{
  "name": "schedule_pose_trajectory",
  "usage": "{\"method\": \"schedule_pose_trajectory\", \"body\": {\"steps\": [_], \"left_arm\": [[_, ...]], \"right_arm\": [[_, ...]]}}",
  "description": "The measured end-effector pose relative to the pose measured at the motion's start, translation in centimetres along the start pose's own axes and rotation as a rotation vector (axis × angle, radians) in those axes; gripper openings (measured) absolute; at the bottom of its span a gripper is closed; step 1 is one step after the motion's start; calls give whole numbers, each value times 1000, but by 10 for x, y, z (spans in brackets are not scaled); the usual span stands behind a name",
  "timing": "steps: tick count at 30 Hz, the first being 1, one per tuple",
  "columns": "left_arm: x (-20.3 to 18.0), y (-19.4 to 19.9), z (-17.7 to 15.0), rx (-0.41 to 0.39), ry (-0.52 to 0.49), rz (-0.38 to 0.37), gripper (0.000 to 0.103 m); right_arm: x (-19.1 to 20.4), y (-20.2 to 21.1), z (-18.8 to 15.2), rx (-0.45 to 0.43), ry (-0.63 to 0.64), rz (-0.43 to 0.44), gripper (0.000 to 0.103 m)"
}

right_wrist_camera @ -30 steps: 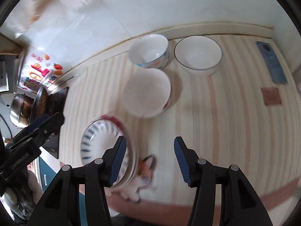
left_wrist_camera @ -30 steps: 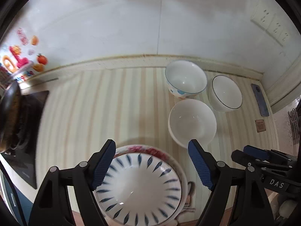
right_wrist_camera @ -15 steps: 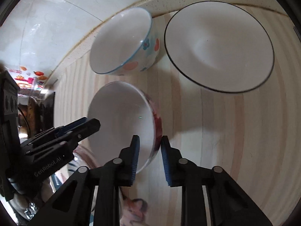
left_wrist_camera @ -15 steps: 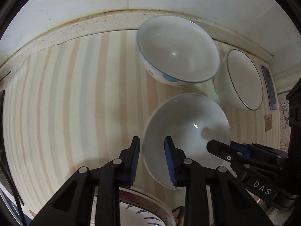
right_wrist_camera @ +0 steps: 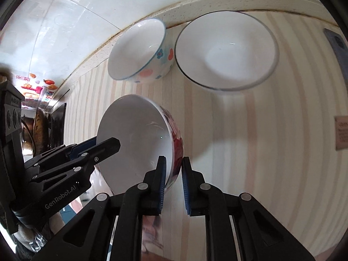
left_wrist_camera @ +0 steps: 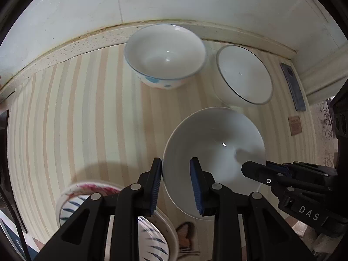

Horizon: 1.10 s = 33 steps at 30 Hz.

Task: Organize plates and bowls
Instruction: 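Close the right gripper on the rim of the pink-flower white bowl, then lift the pink-flower bowl with the right gripper toward the plate stack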

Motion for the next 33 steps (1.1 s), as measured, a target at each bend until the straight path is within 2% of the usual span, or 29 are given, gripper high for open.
{"method": "schedule_pose_trajectory", "body": {"steps": [10, 17, 28, 33], "left_arm": [[-43, -3, -41, 30, -34, -23, 24], [-60, -17, -63, 73, -71, -10, 24], [-71, -26, -70, 88, -94, 18, 24], [-57, 8, -51, 43, -35, -2, 25]], "right_arm": [[-26, 44, -59, -3, -18, -12, 16], [-52, 43, -94, 19, -67, -11, 16], [-66, 31, -109, 53, -84, -15, 16], [-71, 42, -101, 85, -105, 9, 16]]}}
Point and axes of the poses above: each gripper's, at about its wrist camera, not at the fingertips, and y roughly against the way its jaws point, x to its left, z to its top, the point moved 2 cm from there along -y, roughly the way its jaws point, and after that the axes turned 8 degrees about z, right-handed, at the moved point
